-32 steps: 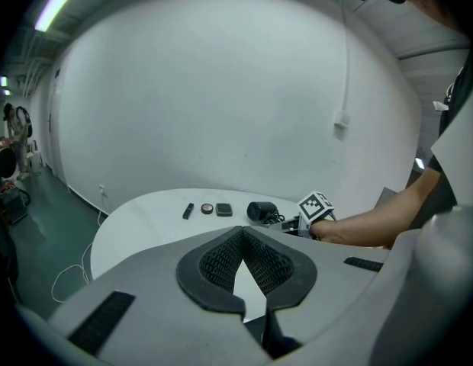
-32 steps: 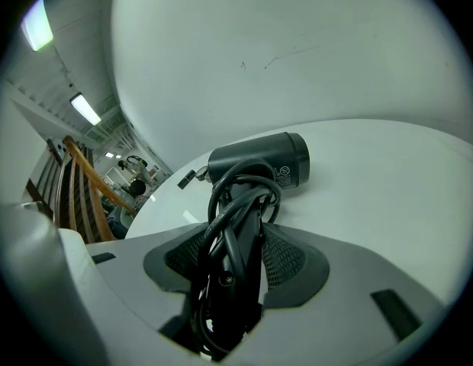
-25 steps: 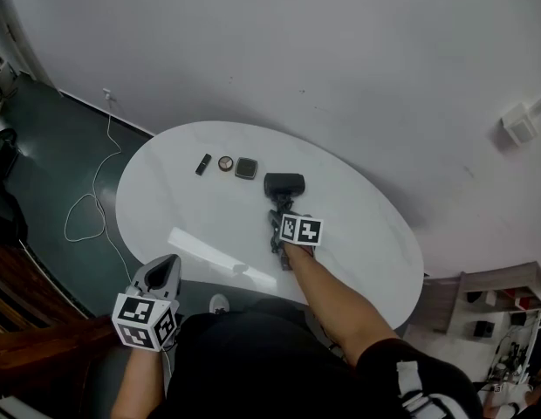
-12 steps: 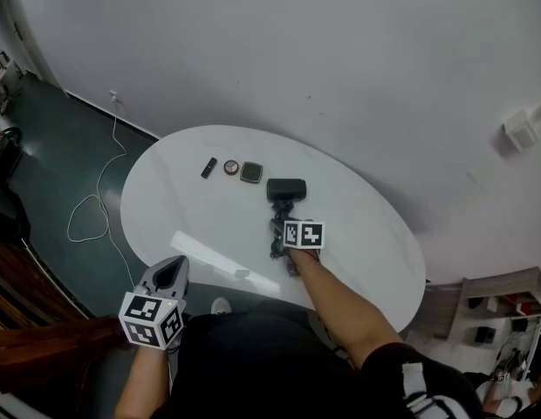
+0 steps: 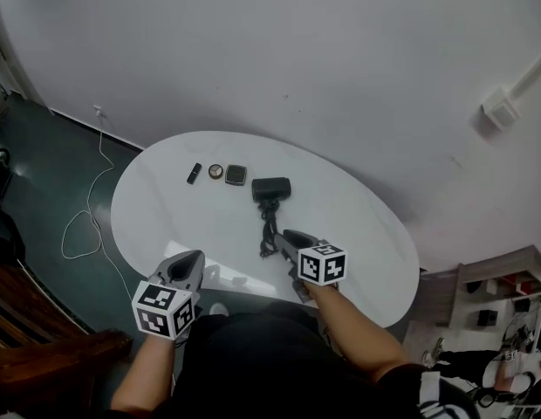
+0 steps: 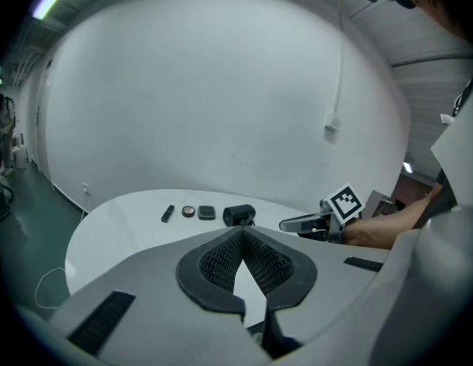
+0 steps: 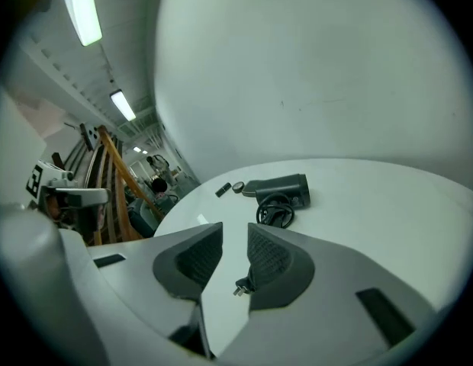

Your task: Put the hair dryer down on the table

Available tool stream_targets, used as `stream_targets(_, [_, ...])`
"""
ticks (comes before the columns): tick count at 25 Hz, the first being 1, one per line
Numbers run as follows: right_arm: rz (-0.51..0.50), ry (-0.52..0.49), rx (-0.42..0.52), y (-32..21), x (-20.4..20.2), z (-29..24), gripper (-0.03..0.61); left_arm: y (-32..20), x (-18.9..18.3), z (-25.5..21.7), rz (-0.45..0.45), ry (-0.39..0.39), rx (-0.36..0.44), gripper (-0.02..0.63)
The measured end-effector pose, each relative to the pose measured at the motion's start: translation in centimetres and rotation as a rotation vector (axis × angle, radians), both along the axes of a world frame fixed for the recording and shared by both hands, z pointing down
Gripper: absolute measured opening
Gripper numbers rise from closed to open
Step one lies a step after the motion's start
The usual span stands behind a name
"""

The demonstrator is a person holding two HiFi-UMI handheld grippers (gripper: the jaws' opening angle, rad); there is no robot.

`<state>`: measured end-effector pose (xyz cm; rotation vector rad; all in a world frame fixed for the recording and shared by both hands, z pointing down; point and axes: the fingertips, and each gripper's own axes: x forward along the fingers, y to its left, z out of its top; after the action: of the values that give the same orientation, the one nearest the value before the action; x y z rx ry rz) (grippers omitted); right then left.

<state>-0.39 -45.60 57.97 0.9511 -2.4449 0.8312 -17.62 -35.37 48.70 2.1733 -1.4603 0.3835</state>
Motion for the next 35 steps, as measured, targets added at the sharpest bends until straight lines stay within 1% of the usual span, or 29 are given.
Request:
stream_targets(1, [0.008,-0.027,0.022,0.7,0.4,-1.2,0.071,-0.3,0.8,-0.1,0.026,-0.002,0.003,0.011])
stream_targets(2, [0.014,-0.053,0.040,1.3,0.8,-2.4,0.038,-0.5,1.7,-0.3,0.053,-0.002,0.007,0.011])
stream_targets(3, [0.017,-0.077,0.055,1.9,1.2,-3.5,0.023,-0.8,2.6,-0.5,0.079,0.000,0.011,0.011])
stream_targets(5, [0.008,-0.124,0.083,3.3,1.8,-5.5,0.011,-1.1,4.4,-0.8,0.129,0.006,0.021,0.011])
stream_targets(9, [-0.014,-0.220,0.136,5.6,2.5,-9.6,0.008,-1.4,7.9,-1.4,0.222,0.008,0.036,0.011])
stream_targets(11, [-0.007,-0.245,0.169,6.4,3.2,-11.2,0.008,-1.5,9.3,-1.9,0.258,0.015,0.050,0.011])
stream_targets(16, [0.040,-0.241,0.220,7.9,5.5,-12.9,0.008,-1.1,11.5,-3.4,0.308,0.044,0.074,0.011])
stream_targets(19, [0.101,-0.255,0.209,8.5,7.1,-13.0,0.008,-0.6,12.4,-4.0,0.327,0.055,0.083,0.011])
stream_targets(24, [0.158,-0.265,0.188,9.0,8.5,-12.5,0.008,-0.6,13.0,-3.5,0.348,0.030,0.073,0.011])
stream_targets(27, [0.171,-0.276,0.174,9.5,8.6,-12.3,0.008,-0.6,13.1,-3.1,0.350,0.029,0.057,0.011])
stream_targets(31, [0.161,-0.246,0.197,9.8,8.9,-12.4,0.008,-0.2,13.7,-3.1,0.364,0.033,0.057,0.011])
stream_targets(35, [0.183,-0.252,0.201,9.7,9.3,-12.4,0.008,0.4,13.8,-3.0,0.373,0.025,0.057,0.011])
